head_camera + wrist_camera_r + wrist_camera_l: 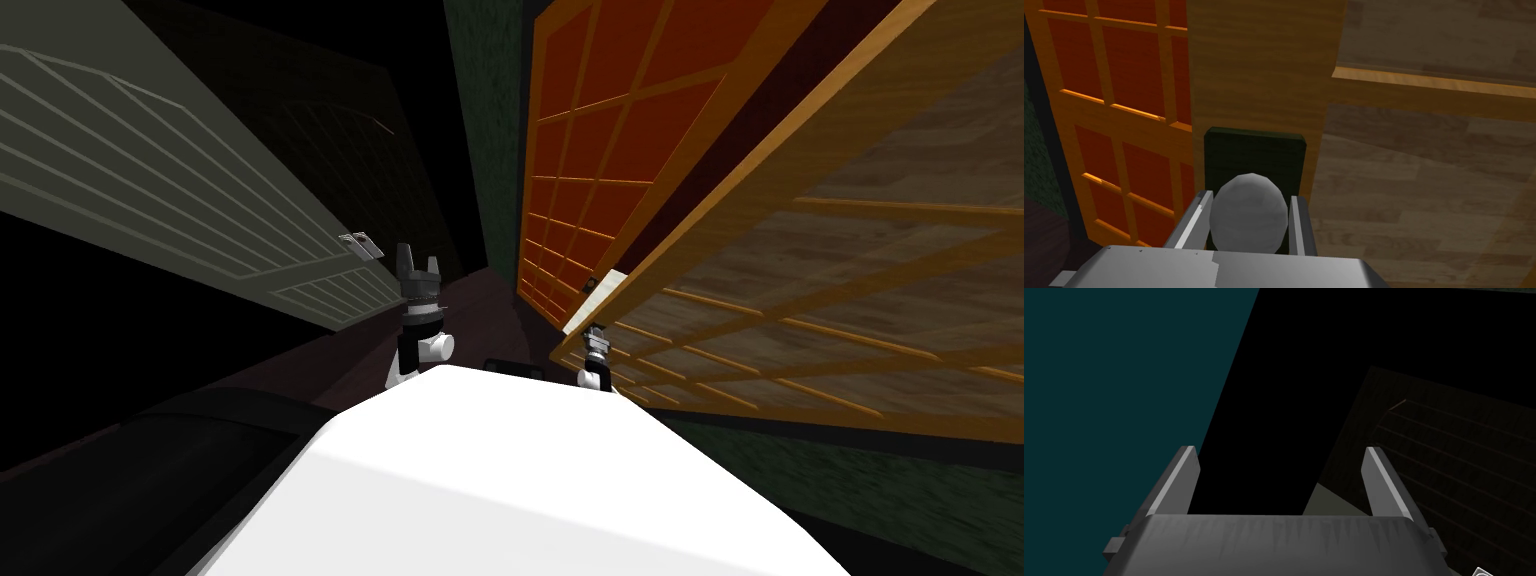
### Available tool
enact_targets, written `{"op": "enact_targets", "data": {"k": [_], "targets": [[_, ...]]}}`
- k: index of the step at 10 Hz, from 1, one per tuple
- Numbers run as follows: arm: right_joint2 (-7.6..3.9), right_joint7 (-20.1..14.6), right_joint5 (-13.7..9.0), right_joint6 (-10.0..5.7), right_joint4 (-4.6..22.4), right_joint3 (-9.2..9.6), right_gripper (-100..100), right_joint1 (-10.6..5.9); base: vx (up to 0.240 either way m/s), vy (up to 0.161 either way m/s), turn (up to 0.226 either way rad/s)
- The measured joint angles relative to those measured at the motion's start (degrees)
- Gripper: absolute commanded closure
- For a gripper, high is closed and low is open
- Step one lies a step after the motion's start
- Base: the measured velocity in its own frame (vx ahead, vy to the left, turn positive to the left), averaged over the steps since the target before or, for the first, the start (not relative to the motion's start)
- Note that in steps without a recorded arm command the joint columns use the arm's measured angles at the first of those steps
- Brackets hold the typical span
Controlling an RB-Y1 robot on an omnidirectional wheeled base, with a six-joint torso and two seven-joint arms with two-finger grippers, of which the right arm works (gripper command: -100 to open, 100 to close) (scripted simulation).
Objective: Pull the door open
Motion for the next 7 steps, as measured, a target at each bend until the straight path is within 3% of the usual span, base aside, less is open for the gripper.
{"op": "enact_targets", "data": {"k": [2,7], "targets": [[-1.21,-1.6,0.52,-0.03,-1.28,1.28,100,0.8,-0.236,-0.023,0.128],[-3.7,-6.78,2.23,-1.03,-0.92,5.56,100,2.2,-0.212,-0.032,0.102]]}}
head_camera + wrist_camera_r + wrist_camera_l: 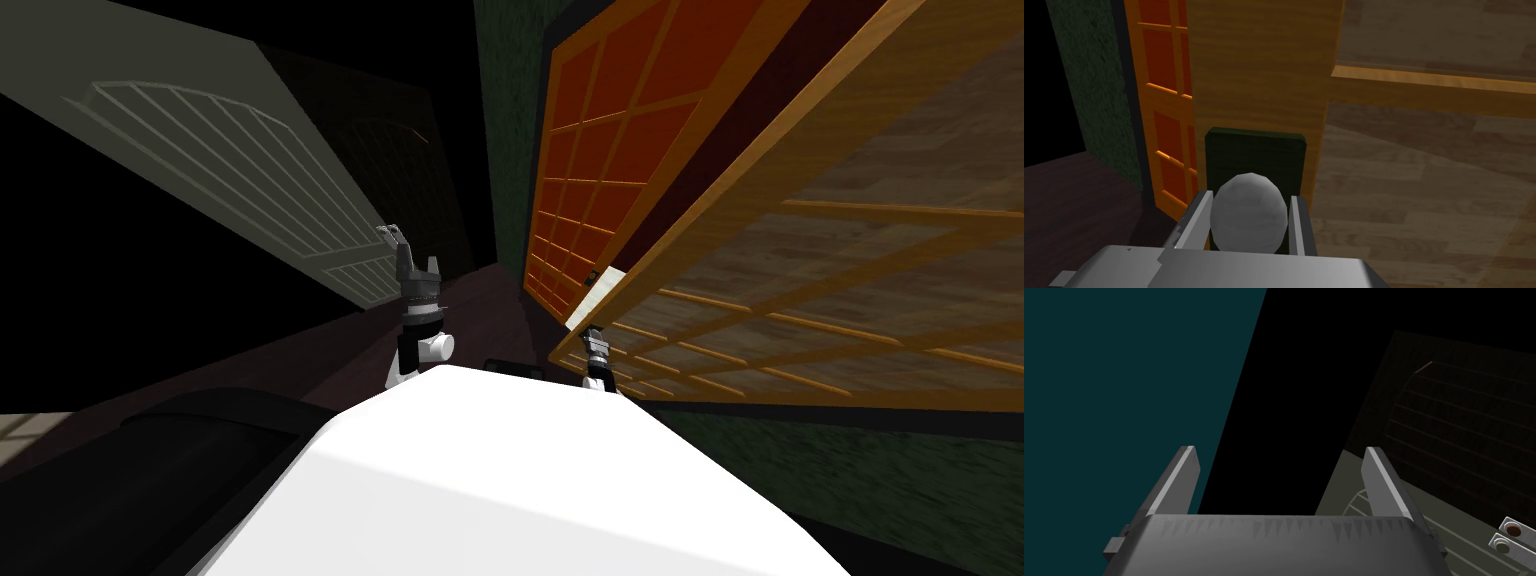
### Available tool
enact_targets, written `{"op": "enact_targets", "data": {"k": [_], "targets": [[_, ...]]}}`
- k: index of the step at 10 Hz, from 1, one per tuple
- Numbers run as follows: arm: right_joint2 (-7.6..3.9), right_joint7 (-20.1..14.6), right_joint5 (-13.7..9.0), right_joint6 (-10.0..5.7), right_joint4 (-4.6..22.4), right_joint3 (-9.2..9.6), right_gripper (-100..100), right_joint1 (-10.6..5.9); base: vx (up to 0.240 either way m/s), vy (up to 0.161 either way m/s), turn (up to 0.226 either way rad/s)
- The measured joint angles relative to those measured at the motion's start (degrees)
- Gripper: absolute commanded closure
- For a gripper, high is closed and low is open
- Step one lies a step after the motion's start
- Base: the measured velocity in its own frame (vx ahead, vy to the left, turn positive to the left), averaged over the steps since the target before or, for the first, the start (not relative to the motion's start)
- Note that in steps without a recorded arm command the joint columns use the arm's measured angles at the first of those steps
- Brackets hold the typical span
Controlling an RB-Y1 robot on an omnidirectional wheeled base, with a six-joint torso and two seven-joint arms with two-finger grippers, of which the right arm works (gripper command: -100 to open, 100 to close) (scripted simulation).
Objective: Pull the door open
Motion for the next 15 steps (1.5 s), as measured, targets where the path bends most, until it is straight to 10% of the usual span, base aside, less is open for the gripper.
{"op": "enact_targets", "data": {"k": [15], "targets": [[-6.51,-9.2,4.26,-6.28,-1.65,8.31,100,4.84,-0.186,-0.034,0.089]]}}
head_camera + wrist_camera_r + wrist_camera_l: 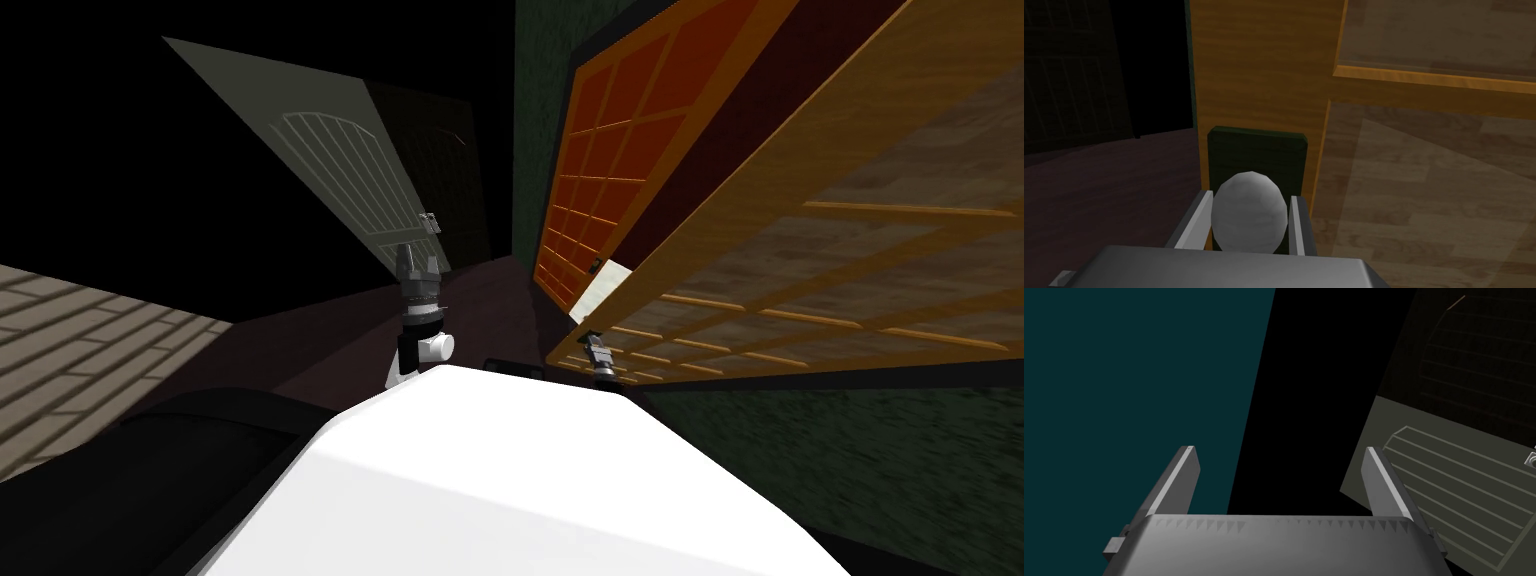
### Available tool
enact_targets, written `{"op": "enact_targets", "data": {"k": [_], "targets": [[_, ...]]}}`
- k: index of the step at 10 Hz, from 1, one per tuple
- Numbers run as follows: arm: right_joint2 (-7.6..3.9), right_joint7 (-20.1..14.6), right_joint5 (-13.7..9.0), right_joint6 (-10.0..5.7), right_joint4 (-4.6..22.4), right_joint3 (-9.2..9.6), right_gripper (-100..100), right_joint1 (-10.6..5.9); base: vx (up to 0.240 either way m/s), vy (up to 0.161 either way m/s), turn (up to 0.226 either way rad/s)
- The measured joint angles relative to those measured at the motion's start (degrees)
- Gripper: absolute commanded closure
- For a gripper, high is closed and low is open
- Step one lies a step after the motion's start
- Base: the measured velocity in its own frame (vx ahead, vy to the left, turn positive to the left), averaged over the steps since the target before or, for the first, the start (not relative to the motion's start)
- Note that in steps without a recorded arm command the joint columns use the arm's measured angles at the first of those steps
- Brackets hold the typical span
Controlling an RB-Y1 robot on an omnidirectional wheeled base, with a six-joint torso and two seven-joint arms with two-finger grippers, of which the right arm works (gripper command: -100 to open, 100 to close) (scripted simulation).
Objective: Pull the door open
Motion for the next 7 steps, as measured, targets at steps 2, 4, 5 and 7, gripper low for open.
{"op": "enact_targets", "data": {"k": [2,4,5,7], "targets": [[-1.3,-1.27,0.61,-1.05,-0.88,1.1,100,1.45,-0.188,-0.05,0.082],[-1.89,-2.34,1.18,-2.57,-0.07,2.01,100,1.85,-0.168,-0.024,0.074],[-2.35,-3.03,1.42,-3.37,0.3,2.44,100,1.96,-0.086,-0.02,0.019],[-2.44,-3.36,1.63,-3.89,0.62,2.86,100,2.35,-0.135,-0.057,0.126]]}}
